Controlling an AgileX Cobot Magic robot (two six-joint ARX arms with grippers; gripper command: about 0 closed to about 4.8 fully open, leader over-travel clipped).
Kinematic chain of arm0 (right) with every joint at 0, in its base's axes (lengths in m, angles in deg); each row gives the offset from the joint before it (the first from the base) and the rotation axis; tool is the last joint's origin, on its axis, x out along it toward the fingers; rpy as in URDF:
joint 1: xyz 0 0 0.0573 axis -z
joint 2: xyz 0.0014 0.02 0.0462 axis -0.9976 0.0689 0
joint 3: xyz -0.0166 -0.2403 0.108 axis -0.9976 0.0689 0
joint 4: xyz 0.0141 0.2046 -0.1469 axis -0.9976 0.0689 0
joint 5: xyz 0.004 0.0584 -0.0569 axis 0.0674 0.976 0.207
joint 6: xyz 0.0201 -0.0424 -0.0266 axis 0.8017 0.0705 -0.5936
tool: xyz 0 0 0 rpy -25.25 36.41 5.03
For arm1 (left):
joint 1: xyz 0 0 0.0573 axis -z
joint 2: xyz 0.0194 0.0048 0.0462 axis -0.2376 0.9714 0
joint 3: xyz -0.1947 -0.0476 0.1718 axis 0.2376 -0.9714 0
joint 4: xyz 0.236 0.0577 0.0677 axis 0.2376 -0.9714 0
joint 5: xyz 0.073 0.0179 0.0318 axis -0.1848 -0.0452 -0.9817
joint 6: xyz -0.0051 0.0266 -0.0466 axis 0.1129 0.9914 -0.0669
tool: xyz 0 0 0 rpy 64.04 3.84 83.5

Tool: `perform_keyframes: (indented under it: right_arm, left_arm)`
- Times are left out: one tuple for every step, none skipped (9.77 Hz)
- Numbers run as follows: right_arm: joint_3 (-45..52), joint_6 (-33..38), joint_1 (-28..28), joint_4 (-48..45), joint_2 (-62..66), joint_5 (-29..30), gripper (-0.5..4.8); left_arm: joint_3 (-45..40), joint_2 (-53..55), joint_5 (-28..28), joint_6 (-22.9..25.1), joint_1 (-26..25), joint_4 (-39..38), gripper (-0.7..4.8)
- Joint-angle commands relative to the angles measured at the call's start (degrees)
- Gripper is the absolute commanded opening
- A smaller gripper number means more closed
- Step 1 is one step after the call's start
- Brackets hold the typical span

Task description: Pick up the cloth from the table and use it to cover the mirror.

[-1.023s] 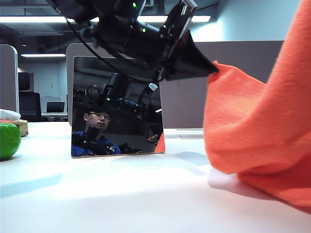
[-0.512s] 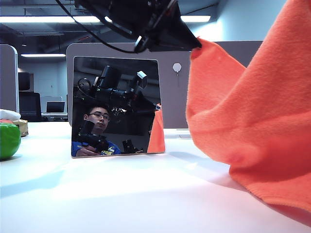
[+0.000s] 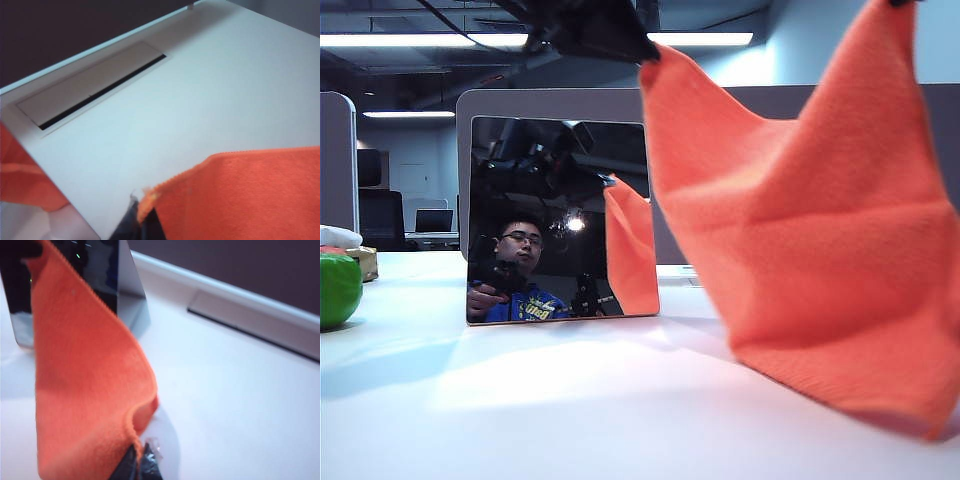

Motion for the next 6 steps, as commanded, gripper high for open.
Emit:
perform_keyframes:
  right_arm:
    - [-8.22,-1.55,-0.22,-3.28,10.49,5.31,-0.01]
    - [-10.36,-1.57,-0.24,-3.93,13.70,5.62,-0.01]
    - [-11.87,-1.60,-0.24,-4.68,16.09,5.62,-0.01]
    - [-13.03,-1.64,-0.24,-6.60,18.51,5.62,-0.01]
    - [-14.75,-1.92,-0.20,-8.98,21.40,6.62,-0.01]
    - [-15.12,-1.97,-0.20,-9.57,22.05,6.91,-0.01]
  left_arm:
    - [0.07,-4.11,-2.58,-0.44,-2.62,-5.55,-0.06]
    - [0.07,-5.29,-2.69,-0.35,-3.58,-7.30,-0.06]
    - [0.02,-6.25,-2.73,-0.26,-4.87,-8.35,-0.06]
    - [-0.55,-7.56,-2.75,-0.28,-6.58,-8.55,-0.06]
    - [-2.32,-10.69,-2.73,-0.48,-10.71,-8.76,-0.06]
    - [-2.45,-11.34,-2.69,-0.46,-11.67,-9.18,-0.06]
